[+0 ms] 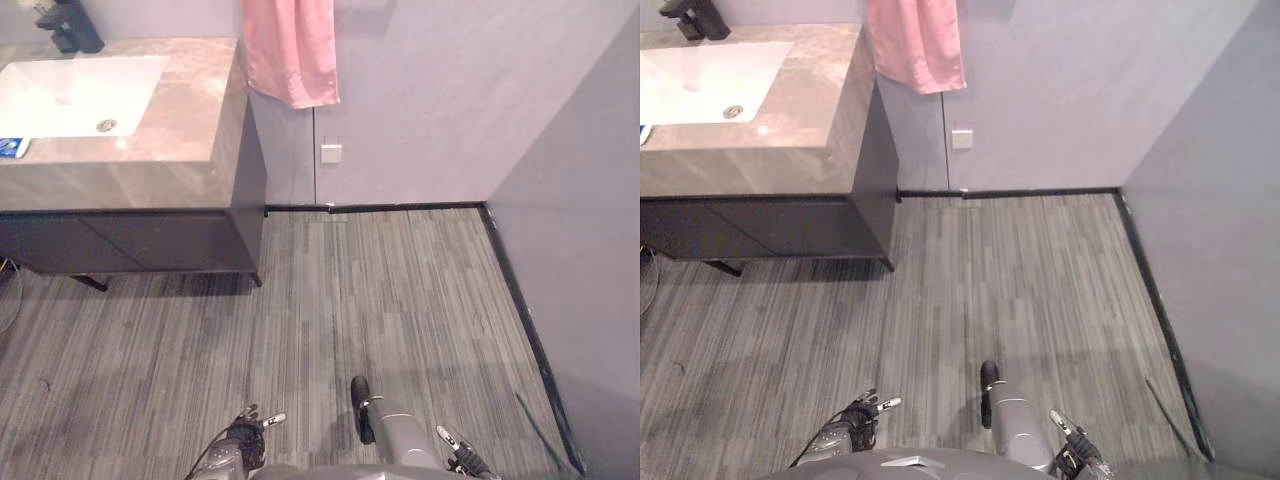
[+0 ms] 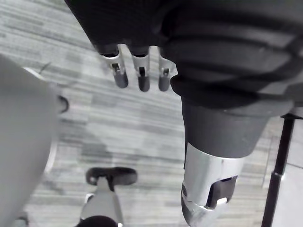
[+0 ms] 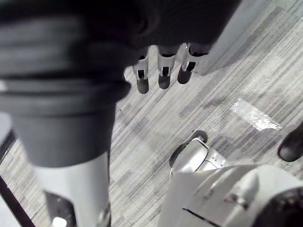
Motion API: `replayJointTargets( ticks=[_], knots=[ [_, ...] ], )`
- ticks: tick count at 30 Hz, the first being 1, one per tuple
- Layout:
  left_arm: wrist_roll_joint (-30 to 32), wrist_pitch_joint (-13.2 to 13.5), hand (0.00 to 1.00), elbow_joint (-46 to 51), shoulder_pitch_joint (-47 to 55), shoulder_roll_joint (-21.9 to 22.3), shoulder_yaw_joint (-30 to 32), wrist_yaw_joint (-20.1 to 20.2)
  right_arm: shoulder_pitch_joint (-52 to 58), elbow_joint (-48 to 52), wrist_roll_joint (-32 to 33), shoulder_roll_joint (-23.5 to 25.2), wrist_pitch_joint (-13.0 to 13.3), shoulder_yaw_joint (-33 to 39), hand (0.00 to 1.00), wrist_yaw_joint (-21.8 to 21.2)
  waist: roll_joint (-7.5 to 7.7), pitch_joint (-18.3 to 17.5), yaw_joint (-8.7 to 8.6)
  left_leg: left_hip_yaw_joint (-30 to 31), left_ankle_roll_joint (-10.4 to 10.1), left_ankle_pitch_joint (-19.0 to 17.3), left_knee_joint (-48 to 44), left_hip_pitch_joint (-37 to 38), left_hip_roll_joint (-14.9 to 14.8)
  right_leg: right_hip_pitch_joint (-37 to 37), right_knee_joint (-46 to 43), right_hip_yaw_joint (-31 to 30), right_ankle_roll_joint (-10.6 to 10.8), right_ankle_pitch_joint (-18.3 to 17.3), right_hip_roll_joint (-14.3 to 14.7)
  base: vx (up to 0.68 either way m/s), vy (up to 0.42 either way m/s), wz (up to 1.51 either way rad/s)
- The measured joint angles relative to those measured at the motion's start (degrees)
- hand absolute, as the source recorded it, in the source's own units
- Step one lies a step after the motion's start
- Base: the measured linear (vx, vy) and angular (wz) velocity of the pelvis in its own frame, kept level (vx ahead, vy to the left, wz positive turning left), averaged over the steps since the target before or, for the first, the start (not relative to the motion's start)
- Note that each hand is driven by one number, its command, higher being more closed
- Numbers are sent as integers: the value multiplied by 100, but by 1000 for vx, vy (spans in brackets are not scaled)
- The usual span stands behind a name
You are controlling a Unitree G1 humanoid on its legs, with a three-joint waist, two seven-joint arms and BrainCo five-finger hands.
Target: Organize washtable
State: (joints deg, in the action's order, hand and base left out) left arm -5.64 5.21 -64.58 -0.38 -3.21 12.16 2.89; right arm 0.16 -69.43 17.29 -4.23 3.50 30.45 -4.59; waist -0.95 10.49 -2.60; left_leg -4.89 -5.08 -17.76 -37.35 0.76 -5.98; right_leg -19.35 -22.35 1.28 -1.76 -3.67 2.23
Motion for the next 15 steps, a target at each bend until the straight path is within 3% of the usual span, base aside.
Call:
replayJointTargets(
  ticks=[1, 2, 4, 5, 6, 8, 10, 12, 13, 14, 15],
  knots=[
    [-25, -5, 0, 63, 4, 51, 130, 6, -95, 52, 9, 4, 5, 14, 0, -6, -105, 44, 64, 77, -63, 420, -1255, -488, -168, 207, -17, -14, -125, -140, 121, 365, -283, -38],
    [-73, -9, 0, 139, 18, 105, 218, 5, -212, 188, 34, -2, 11, -63, 0, 0, -216, 117, 210, 76, -115, 496, -2417, -902, -348, 575, -6, -88, -299, -264, 288, 282, -207, -54],
    [-82, 13, 0, 310, 15, 117, 254, -1, -328, 375, 76, 48, 29, -402, 0, 36, -163, 187, 322, 57, -18, 437, -3147, -1365, -339, 1215, 114, -215, -466, -393, 296, 178, -119, -31],
    [-81, 28, 0, 421, 29, 113, 235, 0, -341, 528, 74, 57, 59, -603, 0, 51, -103, 220, 373, -16, 53, 395, -3059, -1588, -310, 1524, 230, -281, -534, -451, 233, -35, -47, -11],
    [-83, 97, 0, 538, 27, 78, 215, -9, -355, 706, 70, 57, 110, -802, 0, 80, 30, 196, 470, -276, 104, 361, -2545, -1891, -248, 1830, 386, -419, -487, -618, 74, -140, -37, -15],
    [-117, 162, 0, 678, 29, 96, 209, -33, -435, 914, 67, 34, 128, -1137, 0, 101, 128, 214, 576, -577, 133, 392, -1221, -2301, -244, 2243, 668, -604, -299, -986, -113, -271, -33, -23],
    [-246, 192, 0, 673, 75, 185, 260, -103, -568, 926, 63, -83, 135, -1472, 0, 115, -60, 146, 638, -712, -30, 845, 1550, -2327, -290, 2519, 765, -787, -155, -1328, -194, -305, -7, -45],
    [-299, 235, 0, 626, 150, 251, 475, -153, -554, 897, 55, -53, 127, -1420, 0, 123, -96, 115, 667, -518, -200, 1013, 2418, -2289, -273, 2832, 735, -998, -57, -1729, -289, 101, 103, -59],
    [-304, 258, 0, 648, 293, 251, 536, -180, -442, 870, -46, -19, 108, -1423, 0, 114, 2, -42, 722, -611, -187, 1262, 2450, -2201, -221, 3043, 766, -1180, 139, -1972, -507, 406, 190, -75],
    [-301, 278, 0, 646, 334, 233, 573, -186, -311, 869, -70, 7, 110, -1422, 0, 108, 125, -192, 731, -705, -117, 1598, 2423, -2177, -98, 3105, 667, -1310, 263, -2062, -615, 618, 290, -85],
    [-291, 259, 0, 561, 350, 241, 605, -201, -233, 861, -128, 25, 113, -1393, 0, 102, 263, -340, 768, -694, 263, 2195, 2422, -1998, 203, 2823, -177, -1537, 438, -2092, -826, 543, 274, -56]
  ],
)
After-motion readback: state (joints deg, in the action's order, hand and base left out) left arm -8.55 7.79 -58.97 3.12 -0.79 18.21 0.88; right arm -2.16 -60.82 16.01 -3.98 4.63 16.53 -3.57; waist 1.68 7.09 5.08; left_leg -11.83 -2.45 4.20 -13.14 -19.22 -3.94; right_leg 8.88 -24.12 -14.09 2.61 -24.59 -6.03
